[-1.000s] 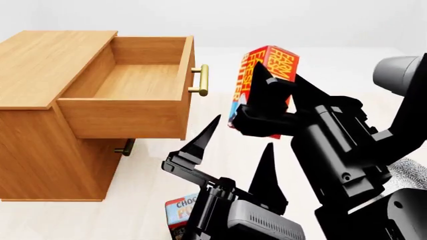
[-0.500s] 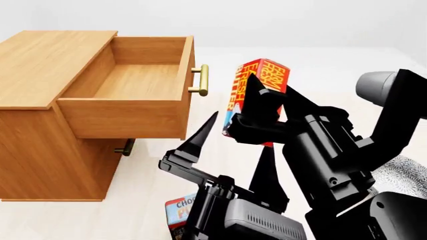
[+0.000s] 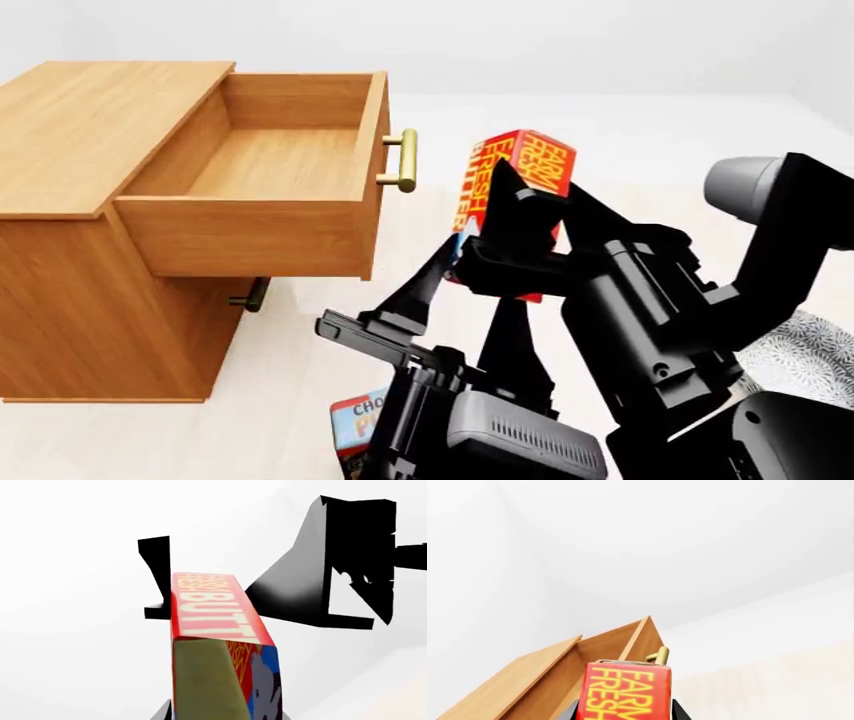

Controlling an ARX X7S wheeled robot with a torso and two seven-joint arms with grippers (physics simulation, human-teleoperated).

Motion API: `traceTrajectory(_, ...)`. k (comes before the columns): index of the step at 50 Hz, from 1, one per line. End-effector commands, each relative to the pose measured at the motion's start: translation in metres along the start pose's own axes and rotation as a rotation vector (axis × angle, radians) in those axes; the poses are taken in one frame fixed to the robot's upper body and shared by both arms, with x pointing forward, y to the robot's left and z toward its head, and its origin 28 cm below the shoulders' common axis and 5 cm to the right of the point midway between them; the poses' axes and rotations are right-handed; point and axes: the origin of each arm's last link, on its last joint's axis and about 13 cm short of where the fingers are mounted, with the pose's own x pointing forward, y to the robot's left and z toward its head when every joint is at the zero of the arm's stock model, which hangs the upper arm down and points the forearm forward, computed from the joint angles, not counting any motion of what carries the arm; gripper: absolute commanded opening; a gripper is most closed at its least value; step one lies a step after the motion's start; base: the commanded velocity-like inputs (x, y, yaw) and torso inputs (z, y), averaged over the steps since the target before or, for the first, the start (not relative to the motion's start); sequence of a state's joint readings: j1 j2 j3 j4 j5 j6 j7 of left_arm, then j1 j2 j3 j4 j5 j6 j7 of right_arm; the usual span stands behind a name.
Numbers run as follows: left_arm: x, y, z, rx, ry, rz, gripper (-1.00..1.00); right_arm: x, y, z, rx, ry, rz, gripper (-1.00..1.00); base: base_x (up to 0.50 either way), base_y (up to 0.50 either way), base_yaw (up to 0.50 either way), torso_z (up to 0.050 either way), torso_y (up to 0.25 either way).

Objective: Put the butter at the back in the top drawer of the cabinet and close it.

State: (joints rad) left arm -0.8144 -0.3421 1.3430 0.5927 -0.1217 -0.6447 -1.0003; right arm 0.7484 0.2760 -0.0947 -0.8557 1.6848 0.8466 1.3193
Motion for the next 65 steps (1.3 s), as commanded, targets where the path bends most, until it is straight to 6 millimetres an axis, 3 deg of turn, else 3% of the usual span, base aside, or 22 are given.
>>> traceTrajectory(1, -0.002, -0.002, 0.000, -0.020, 0.008, -0.025, -1.00, -0.001, 0.001, 0.004, 0.008, -0.019, 0.023, -1.00, 0.00, 0.00, 0.00, 0.000, 0.000)
traceTrajectory(18, -0.001, 0.000, 0.000, -0.021, 0.012, -0.024, -1.00, -0.003, 0.002, 0.004, 0.005, -0.027, 0.041, -1.00, 0.00, 0.00, 0.00, 0.001, 0.001)
traceTrajectory(19, -0.001, 0.000, 0.000, -0.020, 0.013, -0.022, -1.00, -0.003, 0.002, 0.004, 0.008, -0.028, 0.045, 1.00, 0.00, 0.00, 0.00, 0.000, 0.000)
traceTrajectory(32, 0.004, 0.007, -0.004, -0.013, 0.024, -0.001, -1.00, -0.009, -0.002, 0.007, 0.013, -0.034, 0.056, 1.00, 0.00, 0.00, 0.00, 0.001, 0.001)
traceTrajectory(39, 0.014, 0.020, -0.006, 0.009, 0.027, 0.036, -1.00, -0.018, -0.009, 0.010, 0.005, -0.052, 0.041, 1.00, 0.00, 0.00, 0.00, 0.000, 0.001)
traceTrajectory(52, 0.044, 0.067, -0.004, 0.099, 0.022, 0.141, -1.00, -0.042, -0.022, 0.014, -0.028, -0.115, 0.024, 1.00, 0.00, 0.00, 0.00, 0.001, 0.001)
traceTrajectory(65, 0.070, 0.112, -0.004, 0.170, 0.036, 0.217, -1.00, -0.047, -0.035, 0.011, -0.037, -0.119, 0.002, 1.00, 0.00, 0.00, 0.00, 0.000, 0.001)
